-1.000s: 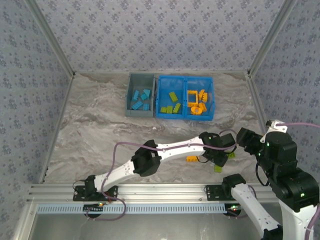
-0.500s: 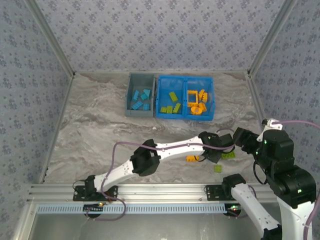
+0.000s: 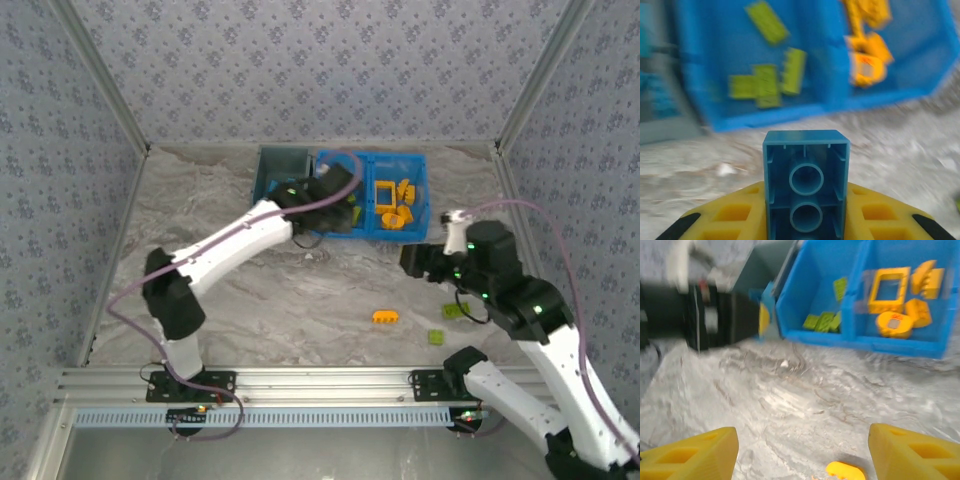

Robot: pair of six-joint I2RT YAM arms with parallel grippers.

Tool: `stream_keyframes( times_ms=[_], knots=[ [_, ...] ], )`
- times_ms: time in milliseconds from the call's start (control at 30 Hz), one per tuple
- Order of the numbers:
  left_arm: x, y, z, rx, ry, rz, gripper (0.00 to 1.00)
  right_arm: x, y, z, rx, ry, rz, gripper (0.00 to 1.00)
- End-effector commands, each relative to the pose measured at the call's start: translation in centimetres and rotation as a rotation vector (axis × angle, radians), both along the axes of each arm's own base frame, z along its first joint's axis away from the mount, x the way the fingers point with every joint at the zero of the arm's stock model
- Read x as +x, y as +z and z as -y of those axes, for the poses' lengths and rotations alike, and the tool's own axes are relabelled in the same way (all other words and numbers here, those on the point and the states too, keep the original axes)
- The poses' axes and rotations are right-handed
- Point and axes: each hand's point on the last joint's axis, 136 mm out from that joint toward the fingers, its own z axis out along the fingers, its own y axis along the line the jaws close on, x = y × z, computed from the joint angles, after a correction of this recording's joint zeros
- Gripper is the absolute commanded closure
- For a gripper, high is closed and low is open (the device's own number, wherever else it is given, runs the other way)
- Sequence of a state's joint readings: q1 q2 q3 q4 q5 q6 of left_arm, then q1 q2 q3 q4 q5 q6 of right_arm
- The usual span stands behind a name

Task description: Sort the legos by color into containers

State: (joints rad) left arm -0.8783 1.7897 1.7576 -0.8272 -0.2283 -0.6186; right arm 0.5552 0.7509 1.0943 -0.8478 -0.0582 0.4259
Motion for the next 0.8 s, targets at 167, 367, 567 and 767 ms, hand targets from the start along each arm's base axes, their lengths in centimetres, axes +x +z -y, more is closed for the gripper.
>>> stream_keyframes(
  times_ms=[167, 367, 567, 767],
  knots=[
    [6.7, -4.4, -10.5, 0.064, 0.172, -0.049, 0.69, 2.0, -0.5, -7.4, -0.096, 0.102, 0.095, 0.28],
    [12.7, -7.5, -11.7, -0.038, 0.202, -0.104, 0.68, 2.6, -0.7, -11.0, -0.096, 0.127, 0.124, 0.28],
    [17.2, -10.1, -10.4, -0.153, 0.177, -0.178, 0.68, 3.0, -0.6, -15.7, -0.165, 0.187, 0.255, 0.27],
    [19.3, -11.5, -9.6, -0.183, 0.174, -0.223, 0.67, 4.7, -0.9, -19.3, -0.259, 0.174, 0.262, 0.28]
  ],
)
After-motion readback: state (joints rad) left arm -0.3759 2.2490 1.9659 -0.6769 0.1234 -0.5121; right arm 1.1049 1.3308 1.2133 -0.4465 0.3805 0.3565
